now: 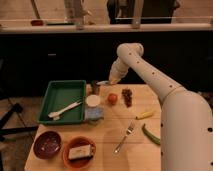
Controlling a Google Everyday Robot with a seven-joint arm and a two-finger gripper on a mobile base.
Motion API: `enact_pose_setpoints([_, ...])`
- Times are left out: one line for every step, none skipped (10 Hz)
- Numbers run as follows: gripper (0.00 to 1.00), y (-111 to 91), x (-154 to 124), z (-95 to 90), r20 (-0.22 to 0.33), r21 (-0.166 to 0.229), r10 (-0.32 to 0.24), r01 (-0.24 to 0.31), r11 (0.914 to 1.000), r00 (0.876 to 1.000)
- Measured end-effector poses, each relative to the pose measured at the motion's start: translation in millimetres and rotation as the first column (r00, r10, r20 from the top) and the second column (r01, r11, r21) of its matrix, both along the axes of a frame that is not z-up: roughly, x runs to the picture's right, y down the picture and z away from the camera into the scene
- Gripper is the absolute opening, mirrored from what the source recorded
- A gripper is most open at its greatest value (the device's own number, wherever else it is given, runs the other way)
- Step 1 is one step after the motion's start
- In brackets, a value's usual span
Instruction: Place towel in metal cup
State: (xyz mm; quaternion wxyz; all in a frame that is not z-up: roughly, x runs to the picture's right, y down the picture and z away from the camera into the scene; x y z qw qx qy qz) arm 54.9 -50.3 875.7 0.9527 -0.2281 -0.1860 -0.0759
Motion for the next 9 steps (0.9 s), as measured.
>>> enact_pose_setpoints([0.0,0,-1,0.2,0.001,0.0,-0.001,0.001,1.0,1.0])
enact_pose_setpoints([0.0,0,-3,0.2,0.003,0.0,-0.003,0.003,1.0,1.0])
enact_pose_setpoints([0.0,0,-3,0.3,0.003,0.0,-0.003,0.003,1.0,1.0])
enact_pose_setpoints([0.0,0,-3,1.1,0.005,0.001,-0.001,0.001,1.0,1.0])
enact_pose_setpoints([0.0,-2,-5,2.2,0.008,0.004,-0.002,0.002,1.0,1.0])
enact_pose_setpoints([0.0,-4,-12,3.6,0.016,0.006,-0.005,0.005,1.0,1.0])
enact_pose_setpoints([0.0,-5,-18,5.1,0.025,0.008,-0.005,0.005,1.0,1.0])
enact_pose_setpoints([0.0,-6,-20,6.7,0.031,0.01,-0.001,0.001,1.0,1.0])
enact_pose_setpoints([0.0,-7,-22,7.7,0.037,0.011,0.003,-0.004,0.9999,0.999])
